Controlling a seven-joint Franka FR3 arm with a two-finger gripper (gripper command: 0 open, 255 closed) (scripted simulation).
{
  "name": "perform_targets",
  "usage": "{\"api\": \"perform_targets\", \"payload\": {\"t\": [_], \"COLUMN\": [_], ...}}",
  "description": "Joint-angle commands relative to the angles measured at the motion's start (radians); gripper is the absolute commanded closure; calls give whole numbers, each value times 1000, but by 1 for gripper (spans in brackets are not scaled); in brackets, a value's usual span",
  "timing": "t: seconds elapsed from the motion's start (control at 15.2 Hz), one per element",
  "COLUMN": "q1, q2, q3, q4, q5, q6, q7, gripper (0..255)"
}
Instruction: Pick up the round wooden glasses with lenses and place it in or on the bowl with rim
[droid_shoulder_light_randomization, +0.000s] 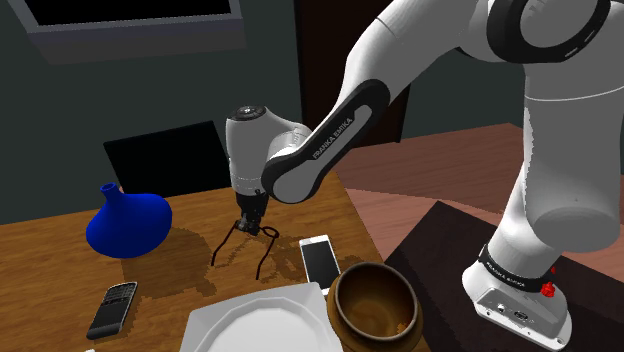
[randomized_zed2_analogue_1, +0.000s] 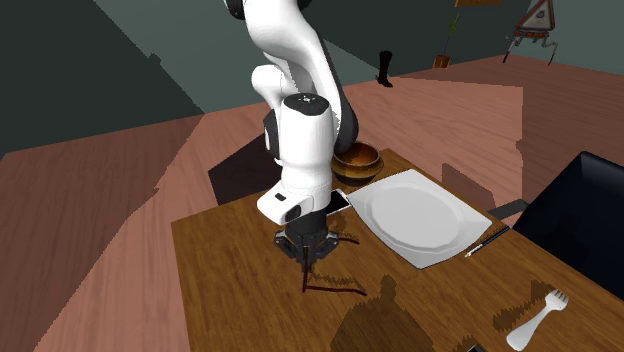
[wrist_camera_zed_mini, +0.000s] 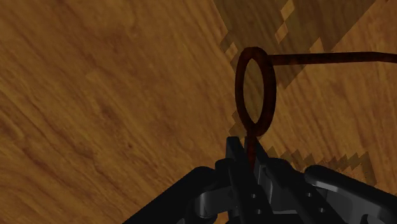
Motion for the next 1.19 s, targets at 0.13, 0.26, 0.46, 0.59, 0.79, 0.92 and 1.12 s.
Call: {"api": "perform_targets", "payload": {"t": [0.13,0.26,0.46,0.59,0.79,0.92,1.12], "q1": [0,0,-8,-12,-18,-21,-26], "q2": [0,0,-27,-44,-68,-84,-106], "q3": [0,0,11,17,25,29,35], "q4": [0,0,8,14,25,33,48], "q5": [0,0,21,34,53,65,82], "q6": [0,0,-32,-54,-87,-109,-143], "q7": [0,0,-15,-25,-39,-47,-60], "gripper": [255,255,255,255,255,255,255]}}
